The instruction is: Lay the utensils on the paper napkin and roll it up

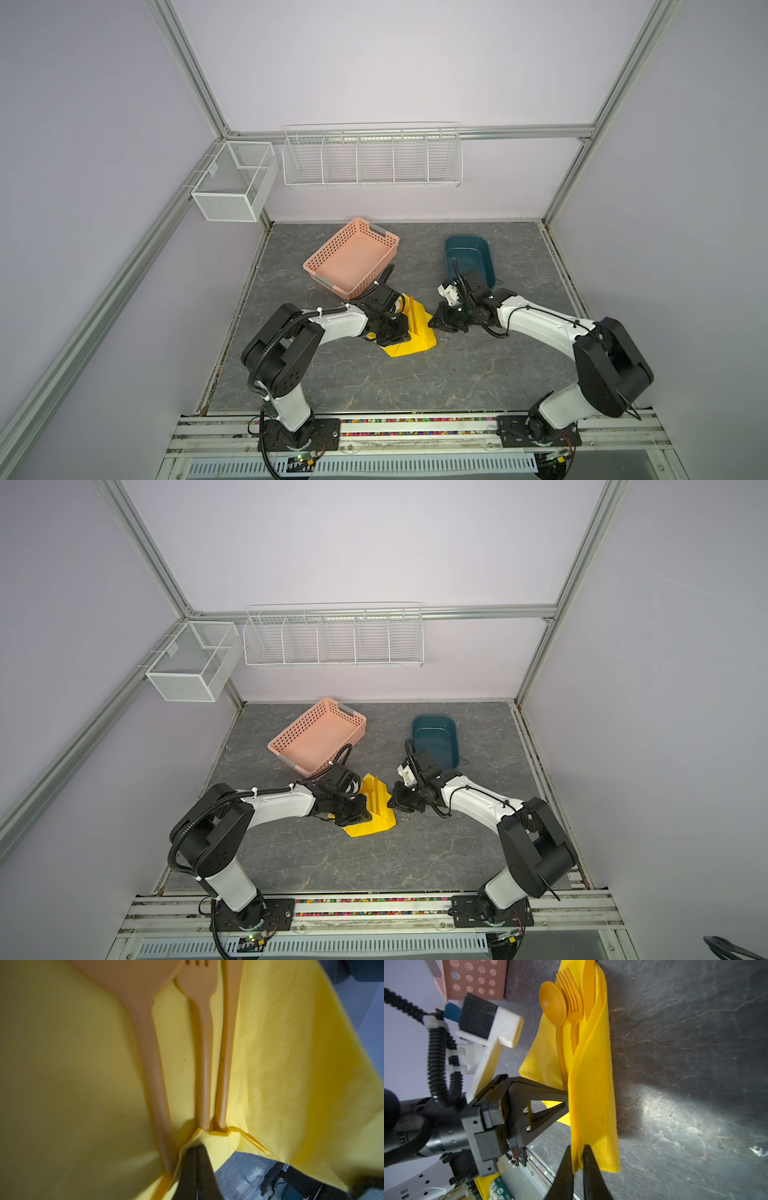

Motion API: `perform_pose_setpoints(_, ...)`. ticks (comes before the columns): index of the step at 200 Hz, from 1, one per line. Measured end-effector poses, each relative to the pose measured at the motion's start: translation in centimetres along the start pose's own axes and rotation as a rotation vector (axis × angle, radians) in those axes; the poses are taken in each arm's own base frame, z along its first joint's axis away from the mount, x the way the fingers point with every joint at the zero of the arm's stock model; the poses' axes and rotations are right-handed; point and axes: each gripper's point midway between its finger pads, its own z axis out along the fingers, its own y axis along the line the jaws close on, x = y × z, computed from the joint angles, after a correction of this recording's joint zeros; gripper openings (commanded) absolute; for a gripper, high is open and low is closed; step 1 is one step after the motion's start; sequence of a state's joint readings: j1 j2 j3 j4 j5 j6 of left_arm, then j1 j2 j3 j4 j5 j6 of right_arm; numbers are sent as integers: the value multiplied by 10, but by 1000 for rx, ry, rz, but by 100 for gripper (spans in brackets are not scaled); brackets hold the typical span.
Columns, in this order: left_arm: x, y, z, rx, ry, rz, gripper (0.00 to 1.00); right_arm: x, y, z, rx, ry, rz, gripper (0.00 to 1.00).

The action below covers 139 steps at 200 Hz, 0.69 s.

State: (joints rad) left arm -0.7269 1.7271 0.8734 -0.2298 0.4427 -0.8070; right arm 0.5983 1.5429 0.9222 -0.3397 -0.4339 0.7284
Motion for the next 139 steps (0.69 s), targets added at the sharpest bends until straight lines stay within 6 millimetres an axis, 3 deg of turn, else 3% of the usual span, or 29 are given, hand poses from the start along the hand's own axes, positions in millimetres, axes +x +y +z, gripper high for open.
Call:
perform_pose_setpoints(55, 0, 0, 0, -1, 0, 0, 0, 9, 15, 8, -4, 0, 24, 11)
perform_pose_setpoints(139, 0, 1, 0, -1, 1, -1, 0, 2, 33, 28, -63, -27, 74, 7)
